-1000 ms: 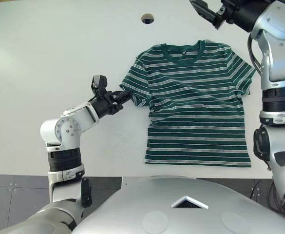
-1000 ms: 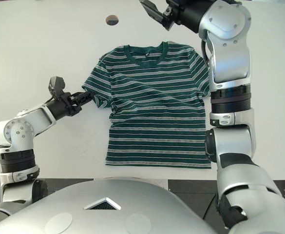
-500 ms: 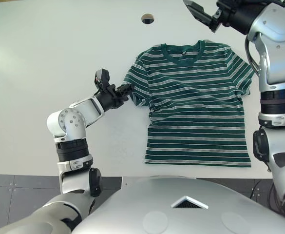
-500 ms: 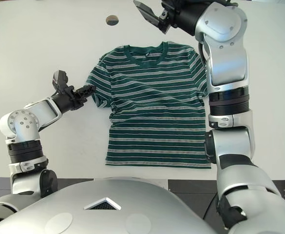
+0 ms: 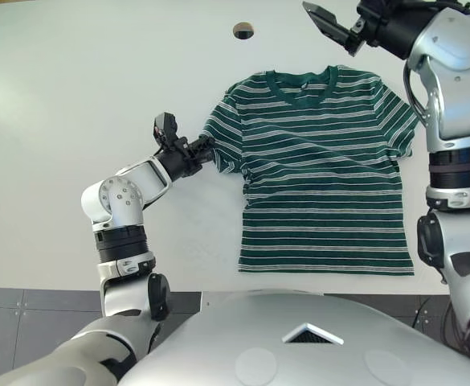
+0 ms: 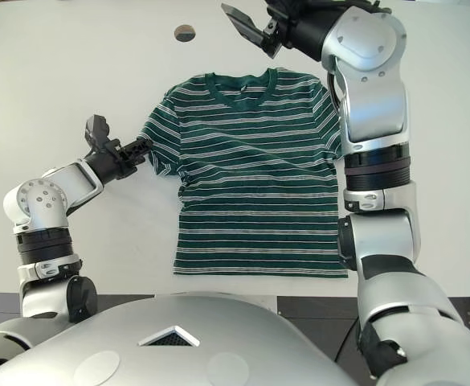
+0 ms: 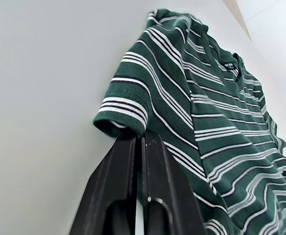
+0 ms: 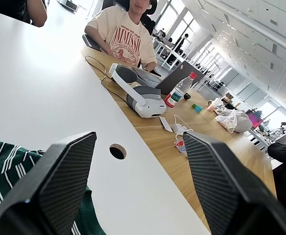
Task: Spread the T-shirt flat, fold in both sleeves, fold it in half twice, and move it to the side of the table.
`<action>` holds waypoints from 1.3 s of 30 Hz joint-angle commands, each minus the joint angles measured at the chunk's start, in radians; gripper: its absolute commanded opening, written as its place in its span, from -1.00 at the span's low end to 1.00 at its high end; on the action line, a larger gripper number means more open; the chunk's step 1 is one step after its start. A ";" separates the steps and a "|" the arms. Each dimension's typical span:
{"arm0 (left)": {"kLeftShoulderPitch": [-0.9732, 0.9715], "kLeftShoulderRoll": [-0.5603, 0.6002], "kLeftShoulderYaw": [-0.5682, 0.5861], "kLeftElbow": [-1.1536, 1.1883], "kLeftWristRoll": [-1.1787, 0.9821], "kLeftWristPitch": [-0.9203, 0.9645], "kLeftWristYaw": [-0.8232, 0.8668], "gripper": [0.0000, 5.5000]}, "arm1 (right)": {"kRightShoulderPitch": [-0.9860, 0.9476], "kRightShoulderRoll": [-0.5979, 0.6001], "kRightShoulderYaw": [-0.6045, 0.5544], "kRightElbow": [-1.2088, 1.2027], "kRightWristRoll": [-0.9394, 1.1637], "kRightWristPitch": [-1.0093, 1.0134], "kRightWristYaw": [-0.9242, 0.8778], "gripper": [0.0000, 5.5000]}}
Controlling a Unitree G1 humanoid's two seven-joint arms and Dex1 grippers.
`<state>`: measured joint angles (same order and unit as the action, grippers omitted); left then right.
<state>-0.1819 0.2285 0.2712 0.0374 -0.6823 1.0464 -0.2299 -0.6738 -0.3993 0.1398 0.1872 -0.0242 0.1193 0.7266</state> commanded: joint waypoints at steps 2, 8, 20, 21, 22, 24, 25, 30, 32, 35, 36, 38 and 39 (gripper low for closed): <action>-0.065 0.062 0.033 0.033 0.007 -0.018 -0.033 -0.95 | 0.021 -0.004 0.009 -0.003 0.005 -0.008 0.006 0.19; -0.132 0.111 0.083 0.064 -0.006 -0.023 -0.066 -0.95 | 0.028 0.000 0.011 -0.005 0.007 -0.008 0.008 0.19; -0.171 0.093 0.024 0.060 0.012 -0.016 -0.075 -0.95 | 0.039 -0.001 0.012 -0.022 0.017 -0.004 0.008 0.19; -0.172 0.088 0.013 0.055 0.013 -0.013 -0.073 -0.95 | 0.039 0.000 0.012 -0.022 0.018 -0.004 0.008 0.19; -0.175 0.082 -0.002 0.053 0.017 -0.012 -0.072 -0.95 | 0.039 0.001 0.011 -0.023 0.018 -0.004 0.007 0.19; -0.178 0.072 -0.029 0.048 0.024 -0.010 -0.069 -0.95 | 0.040 0.002 0.010 -0.026 0.020 -0.003 0.006 0.19; -0.178 0.067 -0.042 0.045 0.027 -0.009 -0.068 -0.95 | 0.040 0.004 0.011 -0.028 0.020 -0.003 0.006 0.19; -0.187 0.033 -0.087 0.031 0.035 -0.007 -0.059 -0.95 | 0.042 0.008 0.010 -0.028 0.023 -0.003 0.004 0.19; -0.196 0.020 -0.096 0.028 0.036 -0.005 -0.054 -0.95 | 0.043 0.010 0.011 -0.028 0.023 -0.003 0.003 0.19; -0.219 -0.006 -0.107 0.033 0.037 -0.008 -0.047 -0.95 | 0.045 0.013 0.011 -0.025 0.023 -0.004 0.002 0.19; -0.226 -0.013 -0.110 0.038 0.038 -0.011 -0.044 -0.95 | 0.045 0.013 0.011 -0.024 0.024 -0.005 0.001 0.19; -0.234 -0.023 -0.112 0.047 0.041 -0.016 -0.041 -0.95 | 0.044 0.013 0.012 -0.018 0.025 -0.007 0.001 0.19; -0.239 -0.028 -0.114 0.057 0.044 -0.021 -0.042 -0.95 | 0.044 0.012 0.011 -0.016 0.025 -0.008 0.001 0.19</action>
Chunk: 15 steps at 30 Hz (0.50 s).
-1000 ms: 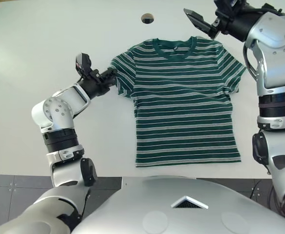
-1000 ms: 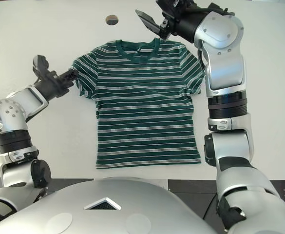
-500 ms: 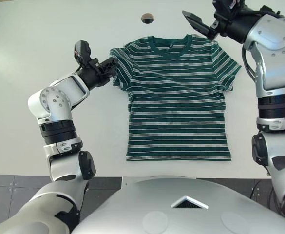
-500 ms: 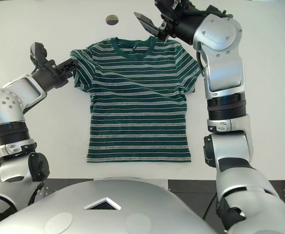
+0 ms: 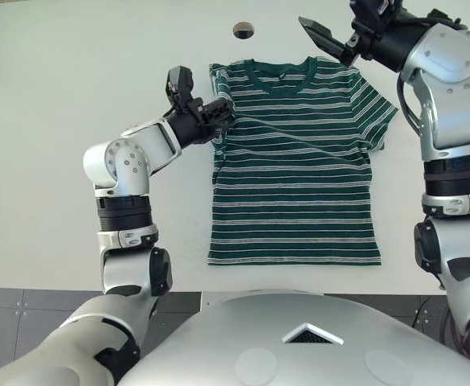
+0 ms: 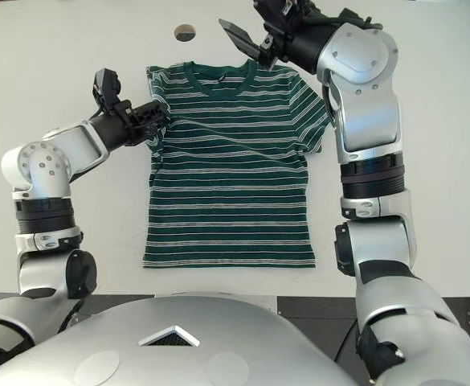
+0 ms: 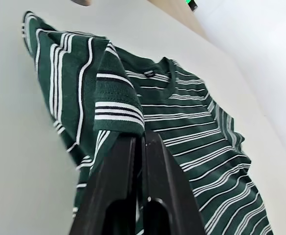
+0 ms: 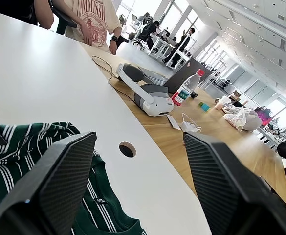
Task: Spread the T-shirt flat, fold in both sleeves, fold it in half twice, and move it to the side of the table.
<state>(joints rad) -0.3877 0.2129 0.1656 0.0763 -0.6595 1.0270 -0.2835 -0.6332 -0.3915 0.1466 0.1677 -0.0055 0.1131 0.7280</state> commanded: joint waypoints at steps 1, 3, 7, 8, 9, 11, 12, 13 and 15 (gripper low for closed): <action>-0.039 -0.017 -0.010 0.031 0.026 -0.009 0.010 -0.95 | 0.005 0.003 0.004 0.005 0.006 -0.002 -0.001 0.19; -0.049 -0.032 -0.014 0.077 0.041 -0.032 0.007 -0.95 | 0.006 0.001 0.003 0.003 0.008 -0.001 0.000 0.19; -0.049 -0.058 -0.031 0.133 0.073 -0.075 0.000 -0.95 | 0.020 -0.020 -0.008 0.008 0.005 0.026 -0.002 0.19; -0.045 -0.064 -0.035 0.141 0.081 -0.086 -0.003 -0.95 | 0.028 -0.035 -0.016 0.017 0.004 0.036 -0.004 0.19; -0.042 -0.069 -0.036 0.149 0.084 -0.092 -0.006 -0.95 | 0.035 -0.048 -0.025 0.026 0.002 0.042 -0.006 0.19; -0.037 -0.077 -0.035 0.154 0.083 -0.094 -0.014 -0.89 | 0.049 -0.078 -0.050 0.045 0.006 0.054 -0.008 0.19; -0.034 -0.081 -0.036 0.151 0.080 -0.092 -0.019 -0.82 | 0.056 -0.093 -0.065 0.055 0.012 0.063 -0.008 0.19; -0.029 -0.087 -0.036 0.144 0.076 -0.089 -0.023 -0.77 | 0.065 -0.112 -0.087 0.075 0.024 0.080 -0.006 0.19; -0.023 -0.099 -0.035 0.132 0.068 -0.086 -0.032 -0.62 | 0.082 -0.157 -0.137 0.140 0.046 0.108 0.003 0.19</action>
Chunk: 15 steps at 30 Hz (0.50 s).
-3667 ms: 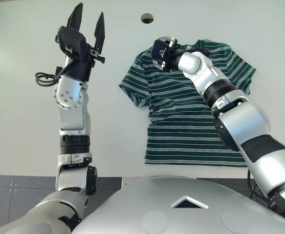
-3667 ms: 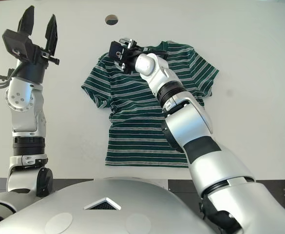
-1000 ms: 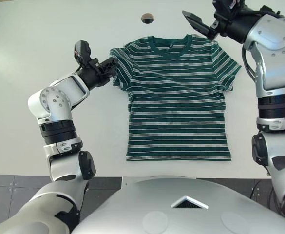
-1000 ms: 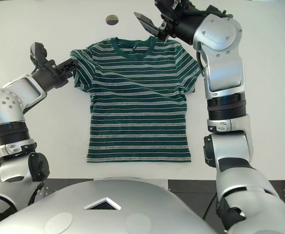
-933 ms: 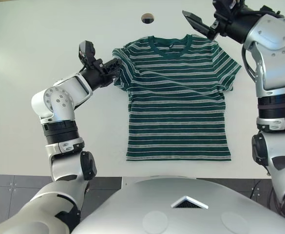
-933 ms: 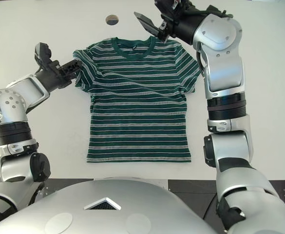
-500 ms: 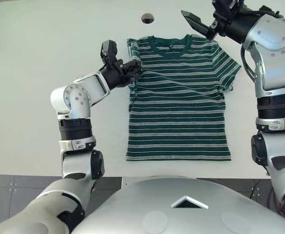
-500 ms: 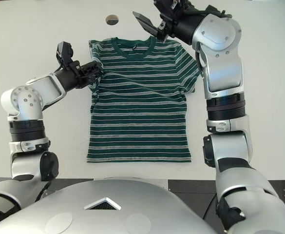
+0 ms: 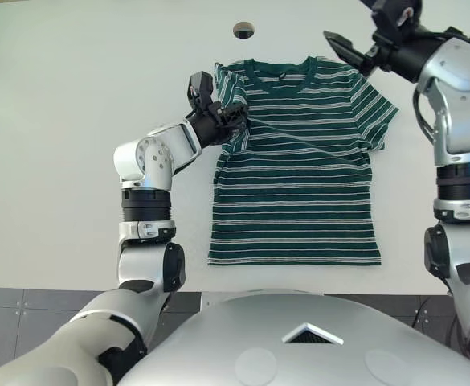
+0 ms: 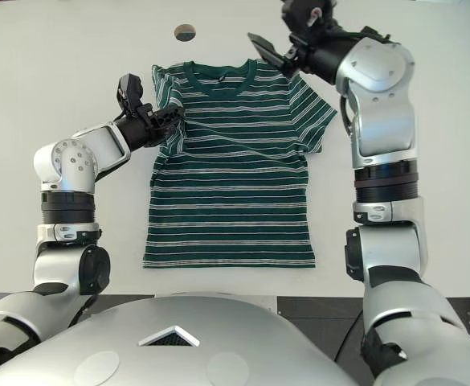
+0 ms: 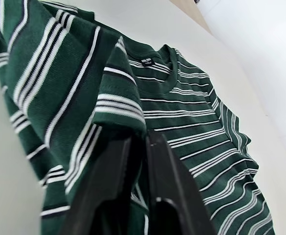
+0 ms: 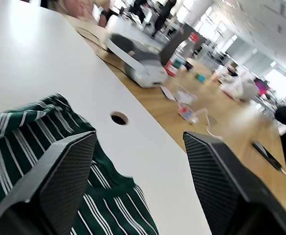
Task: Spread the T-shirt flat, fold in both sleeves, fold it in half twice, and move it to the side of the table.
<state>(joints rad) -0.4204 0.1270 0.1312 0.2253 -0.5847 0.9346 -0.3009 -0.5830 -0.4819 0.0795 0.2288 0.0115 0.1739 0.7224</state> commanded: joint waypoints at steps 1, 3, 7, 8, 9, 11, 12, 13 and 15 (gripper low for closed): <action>0.014 -0.019 -0.002 -0.027 -0.010 0.009 -0.017 -0.56 | 0.035 -0.093 -0.093 0.131 0.038 0.053 0.018 0.19; 0.021 -0.027 -0.004 -0.042 -0.014 0.015 -0.021 -0.43 | 0.033 -0.133 -0.122 0.225 0.051 0.063 0.037 0.19; 0.043 -0.040 -0.005 -0.073 -0.012 0.022 -0.019 -0.21 | -0.003 -0.169 -0.144 0.434 0.077 0.102 0.098 0.19; 0.048 -0.041 -0.007 -0.083 -0.011 0.020 -0.021 -0.15 | -0.011 -0.168 -0.145 0.469 0.082 0.115 0.112 0.19; 0.053 -0.040 -0.011 -0.095 -0.011 0.021 -0.026 -0.13 | -0.020 -0.165 -0.147 0.495 0.090 0.132 0.124 0.19; 0.067 -0.035 -0.024 -0.138 -0.018 0.012 -0.049 -0.01 | -0.040 -0.156 -0.148 0.540 0.102 0.164 0.147 0.19; 0.081 -0.026 -0.040 -0.181 -0.013 -0.018 -0.076 -0.01 | -0.052 -0.147 -0.152 0.564 0.117 0.197 0.162 0.19; 0.101 -0.017 -0.051 -0.239 -0.020 -0.047 -0.112 -0.01 | -0.062 -0.136 -0.160 0.588 0.134 0.236 0.176 0.19; 0.147 -0.007 -0.055 -0.358 -0.049 -0.080 -0.161 -0.01 | -0.095 -0.115 -0.166 0.643 0.157 0.298 0.201 0.19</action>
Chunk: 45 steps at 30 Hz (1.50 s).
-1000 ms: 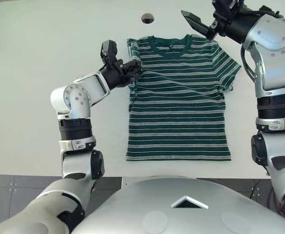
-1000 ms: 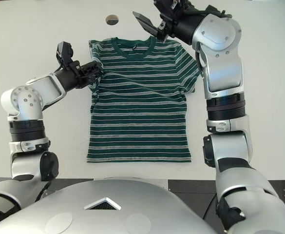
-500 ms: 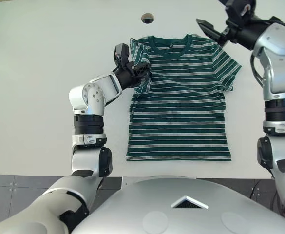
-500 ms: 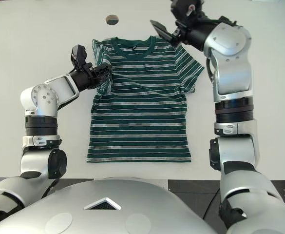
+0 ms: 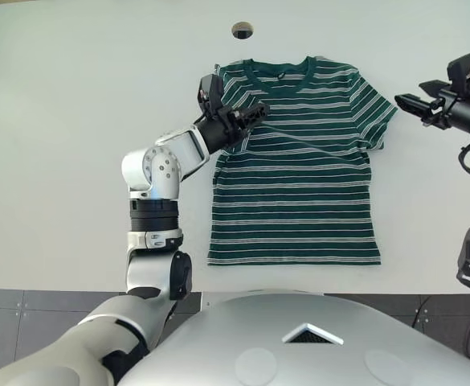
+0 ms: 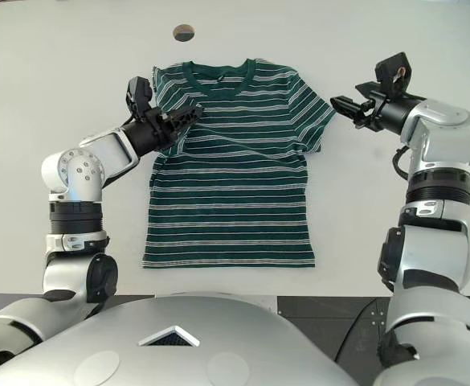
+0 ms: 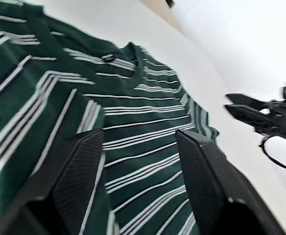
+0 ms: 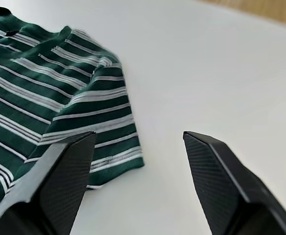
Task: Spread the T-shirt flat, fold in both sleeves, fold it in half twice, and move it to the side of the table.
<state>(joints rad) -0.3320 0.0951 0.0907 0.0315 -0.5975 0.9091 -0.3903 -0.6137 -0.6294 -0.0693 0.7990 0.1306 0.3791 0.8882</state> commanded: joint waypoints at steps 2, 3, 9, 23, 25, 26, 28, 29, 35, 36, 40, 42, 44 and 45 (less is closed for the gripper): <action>0.092 0.031 -0.006 -0.249 -0.065 -0.061 -0.085 -0.01 | -0.085 0.044 -0.010 0.111 0.040 0.124 0.053 0.19; 0.103 0.034 0.006 -0.279 -0.079 -0.059 -0.080 -0.01 | -0.088 0.049 -0.001 0.125 0.034 0.132 0.059 0.19; 0.114 0.038 0.056 -0.344 -0.133 -0.055 -0.034 -0.01 | -0.076 0.066 0.080 0.168 -0.040 0.092 0.069 0.19; 0.104 0.037 0.070 -0.336 -0.174 -0.055 0.004 0.00 | -0.166 0.003 0.033 0.128 0.037 0.175 0.226 -0.41; 0.102 0.037 0.070 -0.337 -0.181 -0.053 0.007 0.00 | -0.184 -0.021 0.022 0.105 0.049 0.198 0.252 -0.41; 0.100 0.037 0.070 -0.336 -0.184 -0.052 0.009 0.00 | -0.194 -0.030 0.017 0.109 0.049 0.197 0.249 -0.41; 0.099 0.037 0.068 -0.336 -0.191 -0.052 0.012 0.00 | -0.208 -0.039 0.011 0.132 0.044 0.182 0.232 -0.41; 0.098 0.038 0.067 -0.336 -0.194 -0.052 0.014 0.00 | -0.214 -0.040 0.009 0.149 0.039 0.169 0.221 -0.41; 0.104 0.045 0.069 -0.338 -0.201 -0.054 0.018 0.00 | -0.206 -0.017 0.041 0.238 -0.034 0.032 0.124 -0.30; 0.104 0.046 0.069 -0.338 -0.201 -0.054 0.018 0.00 | -0.201 -0.009 0.050 0.254 -0.051 0.006 0.108 -0.26; 0.107 0.051 0.071 -0.337 -0.206 -0.055 0.021 0.00 | -0.200 0.011 0.076 0.325 -0.104 -0.083 0.041 0.01; 0.111 0.053 0.073 -0.339 -0.209 -0.056 0.021 0.00 | -0.200 0.023 0.096 0.358 -0.133 -0.119 0.019 0.06; 0.118 0.055 0.076 -0.343 -0.212 -0.058 0.023 0.00 | -0.200 0.037 0.115 0.388 -0.160 -0.146 0.001 0.06; 0.120 0.055 0.076 -0.342 -0.213 -0.059 0.023 0.00 | -0.200 0.042 0.121 0.401 -0.171 -0.154 -0.005 0.06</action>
<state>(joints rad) -0.2201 0.1399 0.1623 -0.3078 -0.8031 0.8523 -0.3789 -0.8087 -0.6004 0.0338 1.1727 -0.0162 0.2452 0.8978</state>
